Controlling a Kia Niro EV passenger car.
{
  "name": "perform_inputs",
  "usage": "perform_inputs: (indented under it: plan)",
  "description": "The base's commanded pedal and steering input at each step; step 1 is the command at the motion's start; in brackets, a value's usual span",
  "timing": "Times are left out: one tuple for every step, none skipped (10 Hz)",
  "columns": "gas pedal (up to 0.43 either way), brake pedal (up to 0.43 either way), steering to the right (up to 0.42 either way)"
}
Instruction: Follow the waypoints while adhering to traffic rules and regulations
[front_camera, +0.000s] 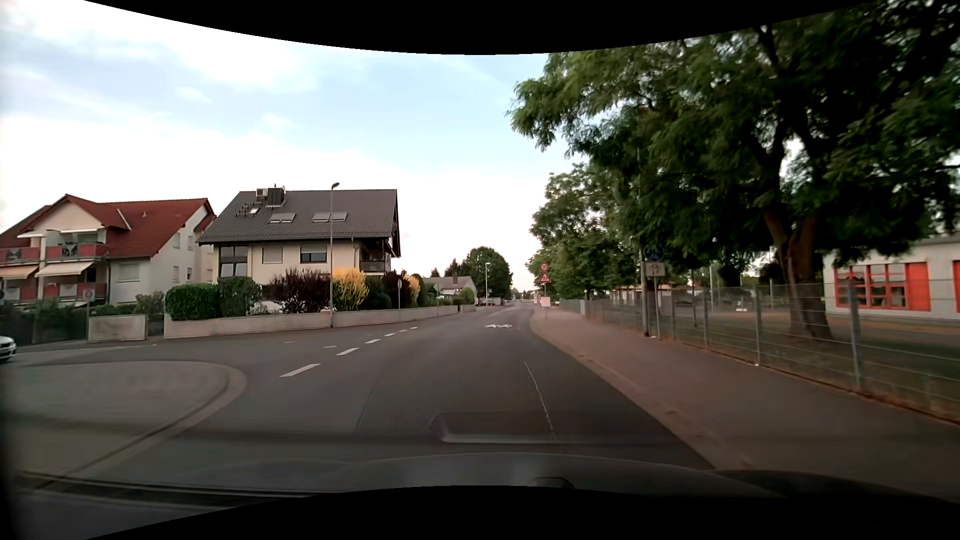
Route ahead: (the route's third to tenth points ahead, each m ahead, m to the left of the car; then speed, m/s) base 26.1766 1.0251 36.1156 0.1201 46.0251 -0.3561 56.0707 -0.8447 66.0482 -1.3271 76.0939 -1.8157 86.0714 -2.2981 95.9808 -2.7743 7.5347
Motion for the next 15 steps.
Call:
perform_inputs:
  plan:
    - [0.008, 0.000, -0.017]
    - [0.008, 0.000, -0.017]
    - [0.008, 0.000, -0.017]
    - [0.008, 0.000, -0.017]
    - [0.008, 0.000, -0.017]
    - [0.008, 0.000, -0.017]
    - [0.008, 0.000, -0.017]
    - [0.008, 0.000, -0.016]
    - [0.008, 0.000, -0.015]
    - [0.008, 0.000, -0.013]
    - [0.008, 0.000, -0.013]
    - [0.008, 0.000, -0.012]
    - [0.008, 0.000, -0.012]
    - [0.008, 0.000, -0.010]
    - [0.008, 0.000, -0.005]
